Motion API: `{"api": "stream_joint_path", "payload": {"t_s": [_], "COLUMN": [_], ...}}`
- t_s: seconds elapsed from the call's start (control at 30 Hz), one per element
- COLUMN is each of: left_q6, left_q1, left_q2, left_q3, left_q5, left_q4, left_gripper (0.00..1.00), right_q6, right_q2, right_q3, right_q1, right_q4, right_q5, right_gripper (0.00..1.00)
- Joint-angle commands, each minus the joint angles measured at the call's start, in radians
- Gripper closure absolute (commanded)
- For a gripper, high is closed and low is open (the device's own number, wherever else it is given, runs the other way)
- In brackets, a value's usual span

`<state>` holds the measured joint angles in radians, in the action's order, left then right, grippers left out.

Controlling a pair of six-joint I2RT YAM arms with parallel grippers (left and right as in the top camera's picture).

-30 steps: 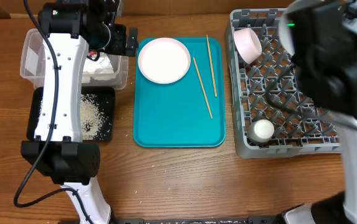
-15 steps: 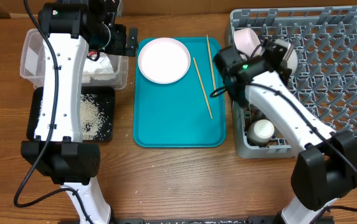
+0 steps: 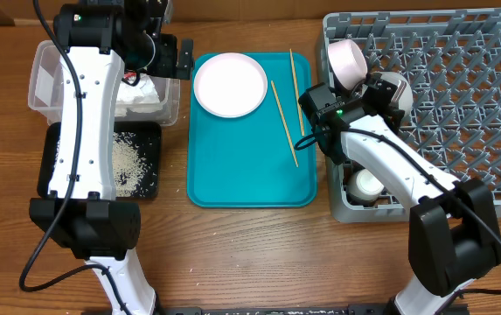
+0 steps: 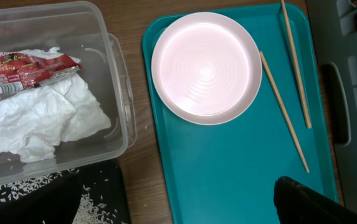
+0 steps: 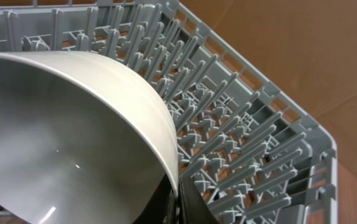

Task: Sort waste into correct bins and load items into the dishwasher
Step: 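Lower the white bowl into the dish rack and release it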

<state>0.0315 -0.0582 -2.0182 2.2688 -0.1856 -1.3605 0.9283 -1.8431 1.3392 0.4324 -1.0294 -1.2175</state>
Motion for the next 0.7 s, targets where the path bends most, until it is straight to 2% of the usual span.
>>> {"api": "stream_joint_path", "payload": {"t_s": [0.0, 0.37, 0.67], "left_q6": [-0.010, -0.010, -0.010], "left_q1": [0.005, 0.005, 0.005], "left_q2": [0.011, 0.011, 0.011], "left_q3": [0.006, 0.006, 0.006], "left_q5": [0.006, 0.006, 0.006], "left_q4": [0.004, 0.004, 0.004], "left_gripper": [0.00, 0.00, 0.00], "right_q6": [0.007, 0.007, 0.007], "right_q2": [0.033, 0.033, 0.034], "right_q3": [-0.004, -0.004, -0.002], "right_q1": [-0.002, -0.001, -0.001], "right_q4": [0.013, 0.032, 0.034], "right_q5": [0.076, 0.144, 0.396], "right_gripper": [0.96, 0.96, 0.89]}}
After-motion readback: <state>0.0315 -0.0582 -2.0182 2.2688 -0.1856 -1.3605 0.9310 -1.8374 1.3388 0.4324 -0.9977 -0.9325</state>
